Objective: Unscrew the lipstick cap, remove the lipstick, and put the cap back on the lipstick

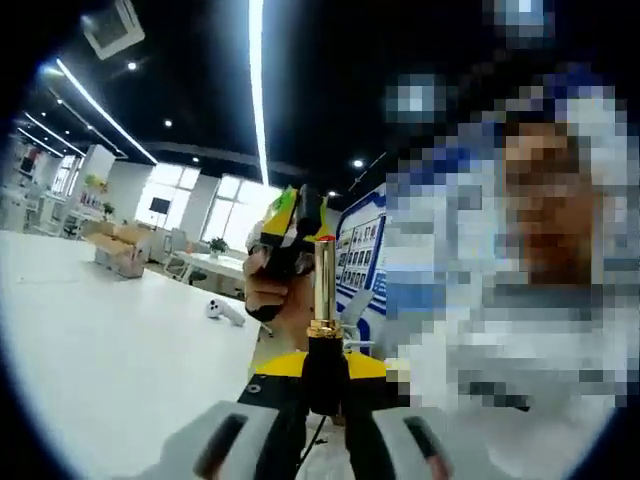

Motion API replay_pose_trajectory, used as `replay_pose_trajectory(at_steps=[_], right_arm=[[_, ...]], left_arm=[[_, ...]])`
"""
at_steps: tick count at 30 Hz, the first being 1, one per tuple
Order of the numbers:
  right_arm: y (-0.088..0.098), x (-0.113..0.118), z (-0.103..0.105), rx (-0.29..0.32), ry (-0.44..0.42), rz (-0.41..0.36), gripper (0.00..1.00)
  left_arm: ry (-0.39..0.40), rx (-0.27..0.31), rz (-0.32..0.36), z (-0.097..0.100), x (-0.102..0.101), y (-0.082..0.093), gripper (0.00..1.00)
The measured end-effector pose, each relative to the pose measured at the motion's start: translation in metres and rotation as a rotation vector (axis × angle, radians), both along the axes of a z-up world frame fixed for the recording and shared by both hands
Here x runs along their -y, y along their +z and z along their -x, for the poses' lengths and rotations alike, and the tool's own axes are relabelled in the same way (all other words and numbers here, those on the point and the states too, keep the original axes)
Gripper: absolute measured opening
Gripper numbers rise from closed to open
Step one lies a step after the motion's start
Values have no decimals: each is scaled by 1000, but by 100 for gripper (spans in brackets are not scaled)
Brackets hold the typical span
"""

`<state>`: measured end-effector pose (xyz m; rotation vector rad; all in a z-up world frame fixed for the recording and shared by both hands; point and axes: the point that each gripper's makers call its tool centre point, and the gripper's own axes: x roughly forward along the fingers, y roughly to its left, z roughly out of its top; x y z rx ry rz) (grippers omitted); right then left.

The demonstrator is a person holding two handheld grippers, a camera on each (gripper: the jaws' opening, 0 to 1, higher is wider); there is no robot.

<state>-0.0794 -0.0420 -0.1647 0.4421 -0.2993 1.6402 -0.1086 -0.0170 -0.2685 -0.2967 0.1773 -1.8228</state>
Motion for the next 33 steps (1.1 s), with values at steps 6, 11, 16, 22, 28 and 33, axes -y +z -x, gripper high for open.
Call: replay_pose_trajectory(at_steps=[6, 11, 16, 22, 28, 33], right_arm=[[-2, -13, 11, -23, 106, -17, 10], [-6, -24, 15, -29, 120, 3, 10], [-14, -33, 15, -24, 83, 52, 10], [-18, -35, 9, -6, 34, 97, 10], [-20, -31, 7, 13, 1, 132, 10], [-26, -29, 0, 9, -48, 187, 10]], left_arm=[[-108, -57, 31, 13, 3, -2, 13], [-62, -19, -3, 12, 5, -7, 13], [83, 59, -80, -9, 9, -20, 13], [114, 89, -97, -15, 6, -21, 13], [113, 104, -112, -16, 6, -23, 13], [129, 119, -129, -19, 6, -26, 13]])
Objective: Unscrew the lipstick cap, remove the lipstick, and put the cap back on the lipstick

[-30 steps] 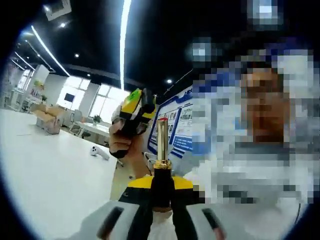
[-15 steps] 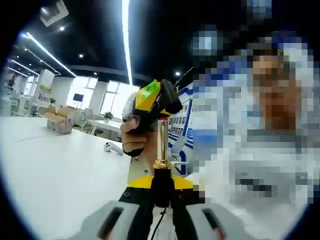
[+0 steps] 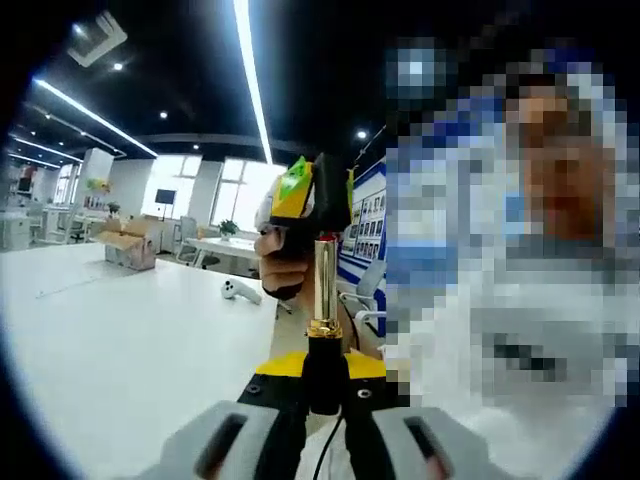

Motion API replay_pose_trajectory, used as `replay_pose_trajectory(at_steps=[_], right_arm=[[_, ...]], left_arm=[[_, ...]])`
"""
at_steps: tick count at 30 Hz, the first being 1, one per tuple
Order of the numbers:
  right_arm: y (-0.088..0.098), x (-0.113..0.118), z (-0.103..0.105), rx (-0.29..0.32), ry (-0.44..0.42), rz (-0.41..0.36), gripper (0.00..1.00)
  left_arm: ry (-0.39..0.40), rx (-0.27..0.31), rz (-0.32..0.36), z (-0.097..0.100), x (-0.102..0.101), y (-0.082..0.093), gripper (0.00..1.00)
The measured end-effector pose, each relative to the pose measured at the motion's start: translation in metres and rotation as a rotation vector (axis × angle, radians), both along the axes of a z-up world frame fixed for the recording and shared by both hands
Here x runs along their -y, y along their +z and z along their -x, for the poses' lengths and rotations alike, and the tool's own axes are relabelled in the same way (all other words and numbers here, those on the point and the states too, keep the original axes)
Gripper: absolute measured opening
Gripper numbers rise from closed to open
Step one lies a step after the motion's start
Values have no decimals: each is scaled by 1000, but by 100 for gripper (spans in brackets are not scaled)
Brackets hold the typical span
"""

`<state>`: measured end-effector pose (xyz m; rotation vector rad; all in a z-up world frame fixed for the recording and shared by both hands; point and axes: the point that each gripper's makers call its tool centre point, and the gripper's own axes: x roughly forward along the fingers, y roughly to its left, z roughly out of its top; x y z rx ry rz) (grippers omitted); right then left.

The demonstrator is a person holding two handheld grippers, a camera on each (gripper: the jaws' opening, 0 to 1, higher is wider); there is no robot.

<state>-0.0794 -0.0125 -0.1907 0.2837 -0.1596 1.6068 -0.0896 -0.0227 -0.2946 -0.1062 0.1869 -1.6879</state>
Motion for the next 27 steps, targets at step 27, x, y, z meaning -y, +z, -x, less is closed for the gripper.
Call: replay_pose_trajectory(at_steps=[27], right_arm=[[-24, -11, -7, 63, -146, 195, 10]], left_arm=[[154, 115, -84, -22, -3, -8, 13]])
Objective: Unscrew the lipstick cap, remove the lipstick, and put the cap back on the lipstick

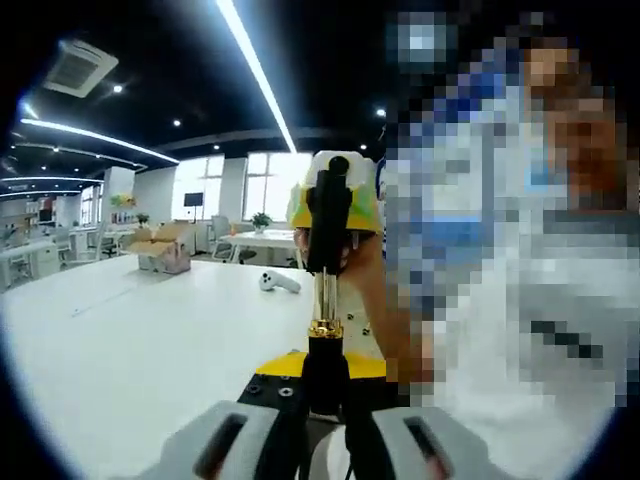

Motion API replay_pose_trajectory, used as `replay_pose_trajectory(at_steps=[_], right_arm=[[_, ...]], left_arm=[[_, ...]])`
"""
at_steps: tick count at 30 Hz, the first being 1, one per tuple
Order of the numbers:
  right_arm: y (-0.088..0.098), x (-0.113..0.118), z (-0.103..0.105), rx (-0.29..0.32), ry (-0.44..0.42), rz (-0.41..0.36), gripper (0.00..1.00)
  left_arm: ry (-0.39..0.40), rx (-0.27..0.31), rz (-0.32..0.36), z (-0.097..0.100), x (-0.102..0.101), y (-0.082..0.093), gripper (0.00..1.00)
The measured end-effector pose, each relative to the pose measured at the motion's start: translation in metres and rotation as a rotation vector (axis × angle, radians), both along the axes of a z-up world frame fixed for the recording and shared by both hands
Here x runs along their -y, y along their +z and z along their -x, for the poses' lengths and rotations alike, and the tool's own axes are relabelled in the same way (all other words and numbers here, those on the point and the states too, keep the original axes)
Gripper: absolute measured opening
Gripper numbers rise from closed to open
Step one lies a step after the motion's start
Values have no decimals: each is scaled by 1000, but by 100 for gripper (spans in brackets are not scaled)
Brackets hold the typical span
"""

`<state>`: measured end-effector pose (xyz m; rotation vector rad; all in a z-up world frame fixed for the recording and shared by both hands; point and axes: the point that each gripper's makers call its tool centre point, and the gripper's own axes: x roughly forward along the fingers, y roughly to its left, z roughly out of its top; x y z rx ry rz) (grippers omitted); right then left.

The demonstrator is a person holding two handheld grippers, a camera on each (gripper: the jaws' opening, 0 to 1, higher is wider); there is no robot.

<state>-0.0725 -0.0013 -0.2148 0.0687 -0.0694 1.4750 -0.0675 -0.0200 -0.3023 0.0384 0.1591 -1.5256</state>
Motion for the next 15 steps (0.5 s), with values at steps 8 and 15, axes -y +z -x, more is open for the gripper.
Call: replay_pose_trajectory(at_steps=[8, 15], right_arm=[[-9, -7, -4, 44, -1, 29, 10], [-10, -7, -5, 4, 8, 21, 10]], left_arm=[[16, 1, 27, -4, -1, 5, 13], [31, 21, 43, -6, -2, 8, 13]])
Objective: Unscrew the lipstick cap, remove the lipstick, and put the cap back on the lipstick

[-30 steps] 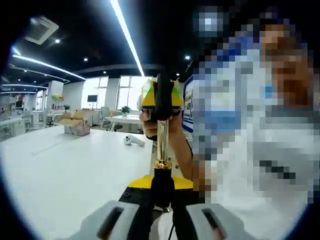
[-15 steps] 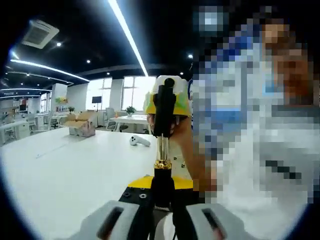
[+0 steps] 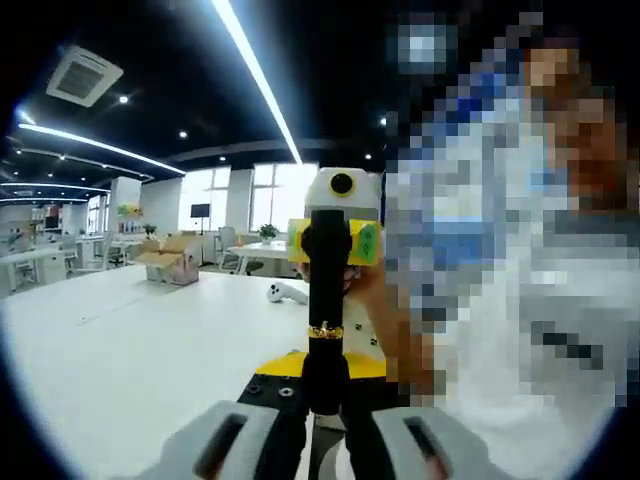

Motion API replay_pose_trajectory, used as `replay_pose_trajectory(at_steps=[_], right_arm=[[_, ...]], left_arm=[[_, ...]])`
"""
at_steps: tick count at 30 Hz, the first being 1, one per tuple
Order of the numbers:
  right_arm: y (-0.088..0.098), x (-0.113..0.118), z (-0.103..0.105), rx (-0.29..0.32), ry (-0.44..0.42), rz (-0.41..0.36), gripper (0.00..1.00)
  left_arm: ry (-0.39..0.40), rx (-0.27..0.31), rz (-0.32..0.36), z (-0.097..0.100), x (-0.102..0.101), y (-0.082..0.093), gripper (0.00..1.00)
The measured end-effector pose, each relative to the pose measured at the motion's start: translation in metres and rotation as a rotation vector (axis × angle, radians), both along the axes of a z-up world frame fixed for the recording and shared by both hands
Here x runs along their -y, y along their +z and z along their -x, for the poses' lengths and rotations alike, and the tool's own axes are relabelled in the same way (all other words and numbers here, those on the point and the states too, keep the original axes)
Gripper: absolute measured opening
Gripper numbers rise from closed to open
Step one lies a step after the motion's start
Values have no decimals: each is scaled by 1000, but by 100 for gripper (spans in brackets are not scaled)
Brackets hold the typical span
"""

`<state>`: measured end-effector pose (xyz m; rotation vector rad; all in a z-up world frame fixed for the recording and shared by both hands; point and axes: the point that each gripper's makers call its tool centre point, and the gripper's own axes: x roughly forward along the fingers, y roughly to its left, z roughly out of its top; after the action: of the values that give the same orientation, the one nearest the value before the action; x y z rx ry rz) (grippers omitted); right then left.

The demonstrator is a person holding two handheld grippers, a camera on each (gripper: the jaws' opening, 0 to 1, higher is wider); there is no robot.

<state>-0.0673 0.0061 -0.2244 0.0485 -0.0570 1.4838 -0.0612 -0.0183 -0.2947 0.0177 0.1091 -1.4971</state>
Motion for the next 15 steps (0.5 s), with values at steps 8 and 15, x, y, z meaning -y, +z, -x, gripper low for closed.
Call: replay_pose_trajectory(at_steps=[8, 15], right_arm=[[-1, -6, 10, 75, 32, 10, 29], [-13, -13, 0, 81, 3, 57, 23]], left_arm=[[21, 2, 34, -8, -2, 4, 13], [40, 33, 83, -14, -3, 11, 13]])
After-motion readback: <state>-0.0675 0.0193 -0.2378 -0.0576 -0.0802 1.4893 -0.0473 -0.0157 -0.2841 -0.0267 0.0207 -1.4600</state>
